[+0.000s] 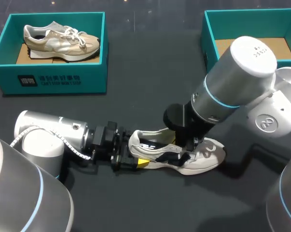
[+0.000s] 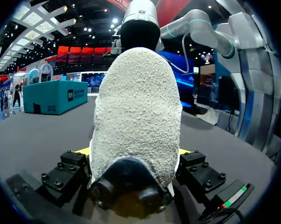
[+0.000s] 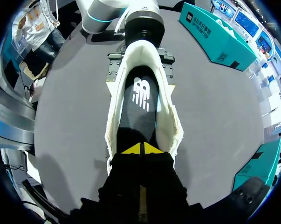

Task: Take the shoe out of the shoebox, open the shoe tongue, remove and reinsert the insole, then place the shoe into the shoebox

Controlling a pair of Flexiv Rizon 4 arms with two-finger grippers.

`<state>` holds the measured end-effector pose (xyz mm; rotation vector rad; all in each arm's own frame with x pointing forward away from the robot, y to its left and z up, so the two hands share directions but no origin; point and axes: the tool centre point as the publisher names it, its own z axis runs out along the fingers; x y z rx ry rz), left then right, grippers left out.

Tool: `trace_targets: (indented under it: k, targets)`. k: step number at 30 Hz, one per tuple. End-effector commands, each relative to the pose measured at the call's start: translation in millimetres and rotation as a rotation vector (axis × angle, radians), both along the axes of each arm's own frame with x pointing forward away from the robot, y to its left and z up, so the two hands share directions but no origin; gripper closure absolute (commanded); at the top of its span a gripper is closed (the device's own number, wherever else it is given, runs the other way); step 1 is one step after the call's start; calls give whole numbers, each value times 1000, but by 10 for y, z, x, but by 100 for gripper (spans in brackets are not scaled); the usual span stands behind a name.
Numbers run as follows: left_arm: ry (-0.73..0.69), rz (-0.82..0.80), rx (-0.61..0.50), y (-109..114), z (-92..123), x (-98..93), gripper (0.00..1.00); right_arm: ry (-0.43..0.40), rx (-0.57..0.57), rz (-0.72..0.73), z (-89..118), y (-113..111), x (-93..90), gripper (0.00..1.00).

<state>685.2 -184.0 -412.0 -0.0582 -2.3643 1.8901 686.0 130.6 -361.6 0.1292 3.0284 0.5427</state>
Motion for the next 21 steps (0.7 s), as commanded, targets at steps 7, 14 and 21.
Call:
trace_targets:
  k: [7, 14, 21]
  targets:
    - [0, -1, 2, -24, -23, -7, 100, -51, -163, -36, -13, 194, 5, 100]
    - [0, -1, 2, -24, -23, -7, 100, -110, -211, -45, -19, 290, 6, 100]
    - [0, -1, 2, -24, -23, -7, 100, -95, -260, -75, -138, 281, 60, 87]
